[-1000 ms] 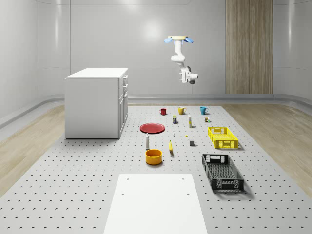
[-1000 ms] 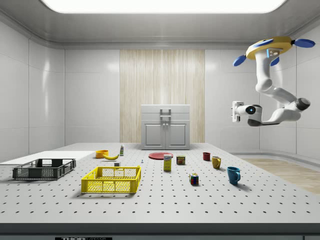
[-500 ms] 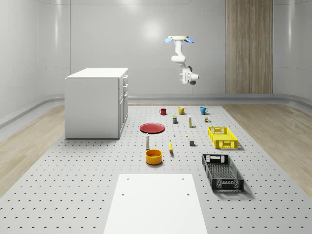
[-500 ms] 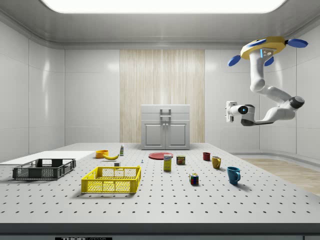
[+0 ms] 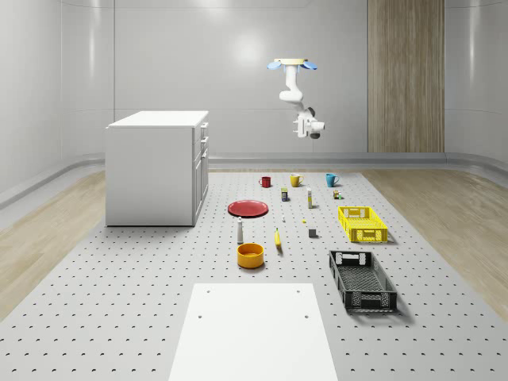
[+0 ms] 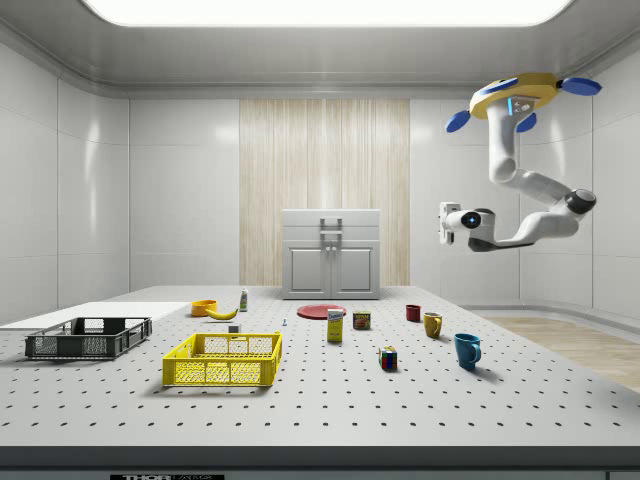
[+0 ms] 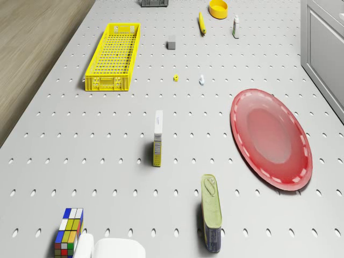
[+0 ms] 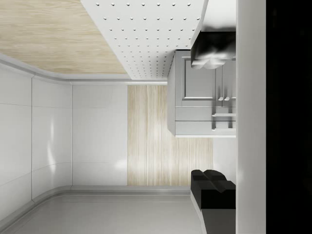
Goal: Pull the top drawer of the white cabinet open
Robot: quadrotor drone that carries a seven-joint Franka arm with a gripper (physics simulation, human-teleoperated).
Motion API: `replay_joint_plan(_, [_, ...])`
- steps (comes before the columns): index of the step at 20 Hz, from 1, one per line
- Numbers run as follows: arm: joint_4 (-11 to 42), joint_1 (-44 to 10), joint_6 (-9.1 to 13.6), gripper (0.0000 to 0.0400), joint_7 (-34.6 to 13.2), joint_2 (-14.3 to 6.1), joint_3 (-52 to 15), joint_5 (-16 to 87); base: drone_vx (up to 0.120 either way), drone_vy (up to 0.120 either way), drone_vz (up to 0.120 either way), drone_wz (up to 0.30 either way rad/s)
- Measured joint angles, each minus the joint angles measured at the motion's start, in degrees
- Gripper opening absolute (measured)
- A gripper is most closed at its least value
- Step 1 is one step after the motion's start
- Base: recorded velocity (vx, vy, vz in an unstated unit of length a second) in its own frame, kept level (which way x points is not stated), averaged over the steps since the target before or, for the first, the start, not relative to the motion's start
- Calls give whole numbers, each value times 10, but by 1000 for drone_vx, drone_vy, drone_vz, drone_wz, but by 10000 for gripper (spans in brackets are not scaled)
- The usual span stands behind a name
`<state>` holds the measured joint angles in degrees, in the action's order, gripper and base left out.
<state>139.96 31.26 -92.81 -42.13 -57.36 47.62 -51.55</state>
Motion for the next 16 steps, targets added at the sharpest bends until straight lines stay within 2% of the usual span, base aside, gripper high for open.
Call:
replay_joint_plan(3, [1, 6, -6, 305, -4, -6, 2, 5, 120, 0, 53, 0])
replay_joint_plan(8, [2, 17, -15, 305, -10, -16, 6, 13, 120, 0, 0, 0])
replay_joint_plan(13, [3, 26, -24, 305, -16, -26, 9, 20, 120, -112, 0, 0])
replay_joint_plan(16, [4, 31, -29, 305, -20, -31, 11, 24, 120, 0, 0, 0])
